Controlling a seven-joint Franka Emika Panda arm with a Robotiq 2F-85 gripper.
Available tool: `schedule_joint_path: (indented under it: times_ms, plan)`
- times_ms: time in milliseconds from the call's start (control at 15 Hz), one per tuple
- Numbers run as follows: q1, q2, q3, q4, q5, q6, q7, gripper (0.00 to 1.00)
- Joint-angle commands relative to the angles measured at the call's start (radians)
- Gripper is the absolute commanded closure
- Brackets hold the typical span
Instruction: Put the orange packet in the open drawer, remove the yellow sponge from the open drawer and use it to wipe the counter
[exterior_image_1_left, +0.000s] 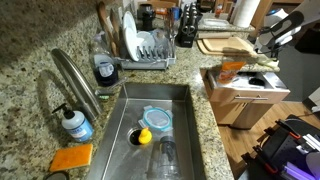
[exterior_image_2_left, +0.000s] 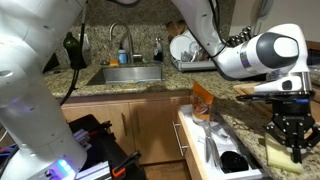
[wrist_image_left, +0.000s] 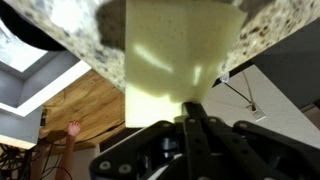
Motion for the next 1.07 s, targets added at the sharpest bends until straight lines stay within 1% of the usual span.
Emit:
schedule_joint_path:
  times_ms: [0,133,200,400,600,800,1000]
  plan:
    - [0.039,0.039,0.04,0.022,-0.036,0.071,0.042,1.0]
    - [0.059,0.059,0.071,0.038,-0.035,0.082,0.045,1.0]
    - [0.081,0.063,0.068,0.041,-0.053,0.08,0.056,1.0]
    - [0.139,0.047,0.09,0.044,-0.096,0.058,0.05,1.0]
    - [0.212,0.031,0.102,0.032,-0.171,0.079,0.057,1.0]
    - [0.298,-0.004,0.111,-0.003,-0.262,0.1,0.062,1.0]
    - [0.366,-0.074,0.139,-0.075,-0.337,0.159,0.049,1.0]
